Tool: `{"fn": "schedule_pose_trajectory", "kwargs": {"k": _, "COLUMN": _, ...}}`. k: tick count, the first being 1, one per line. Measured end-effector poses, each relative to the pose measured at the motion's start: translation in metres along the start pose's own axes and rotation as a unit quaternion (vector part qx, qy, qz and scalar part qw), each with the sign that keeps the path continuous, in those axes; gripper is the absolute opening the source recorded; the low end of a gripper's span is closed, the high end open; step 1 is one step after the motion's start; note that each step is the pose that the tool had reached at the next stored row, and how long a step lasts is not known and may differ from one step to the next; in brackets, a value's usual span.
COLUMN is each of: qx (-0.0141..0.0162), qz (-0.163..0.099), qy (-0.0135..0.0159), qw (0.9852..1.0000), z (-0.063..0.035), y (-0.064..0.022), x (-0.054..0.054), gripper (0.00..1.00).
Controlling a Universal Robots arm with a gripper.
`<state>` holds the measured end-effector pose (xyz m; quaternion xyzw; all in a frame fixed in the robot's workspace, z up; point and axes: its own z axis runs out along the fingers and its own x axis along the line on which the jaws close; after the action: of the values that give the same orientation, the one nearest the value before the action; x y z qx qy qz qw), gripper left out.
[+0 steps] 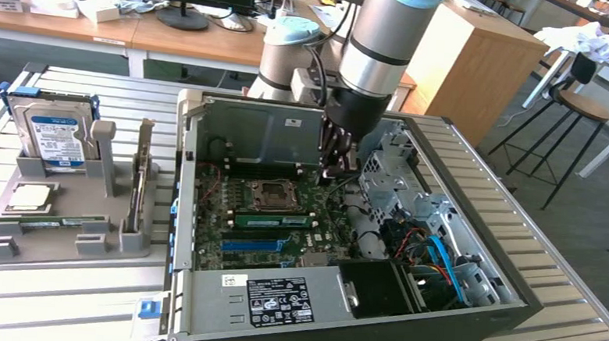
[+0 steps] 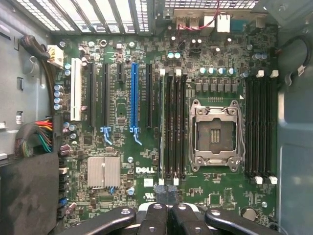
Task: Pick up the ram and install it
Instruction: 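Press down the ram until it locks into place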
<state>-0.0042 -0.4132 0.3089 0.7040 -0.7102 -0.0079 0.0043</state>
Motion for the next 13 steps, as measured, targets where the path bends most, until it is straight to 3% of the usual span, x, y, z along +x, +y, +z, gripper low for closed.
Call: {"fn": "schedule_pose_trajectory", "kwargs": {"k": 13, "qx": 0.0, "qz": 0.0, "qy": 0.0, "qw": 1.0, "z": 0.0086, "y": -0.0001, "x": 0.0, "gripper": 0.1}}
